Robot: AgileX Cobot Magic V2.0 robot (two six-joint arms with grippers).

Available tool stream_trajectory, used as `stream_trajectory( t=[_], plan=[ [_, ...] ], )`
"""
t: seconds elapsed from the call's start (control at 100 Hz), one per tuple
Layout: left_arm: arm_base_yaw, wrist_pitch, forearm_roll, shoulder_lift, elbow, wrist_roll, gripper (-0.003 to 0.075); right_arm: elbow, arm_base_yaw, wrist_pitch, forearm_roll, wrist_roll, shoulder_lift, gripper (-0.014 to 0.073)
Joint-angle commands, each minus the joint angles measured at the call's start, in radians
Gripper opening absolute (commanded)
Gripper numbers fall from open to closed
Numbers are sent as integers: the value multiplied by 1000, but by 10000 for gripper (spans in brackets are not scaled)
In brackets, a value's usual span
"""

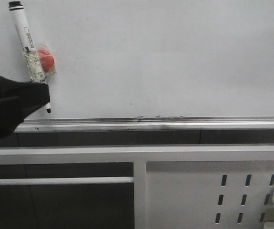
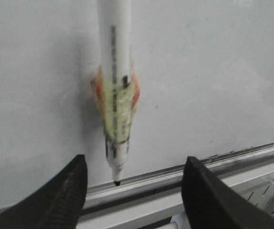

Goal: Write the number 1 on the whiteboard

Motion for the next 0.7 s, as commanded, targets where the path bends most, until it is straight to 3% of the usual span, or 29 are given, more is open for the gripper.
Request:
stream_trajectory(
  t=[0.0,0.14,0.69],
  plan=[
    [-9,-246,-39,47,-20,-97,400,-35,7,-90,13,-18,10,-69],
    [-9,-246,-36,98,-38,-156,400,-35,7,-92,13,-18,10,-69],
    [-7,-246,-103,103,-128,-152,400,-35,7,-92,13,-18,10,-69]
  ],
)
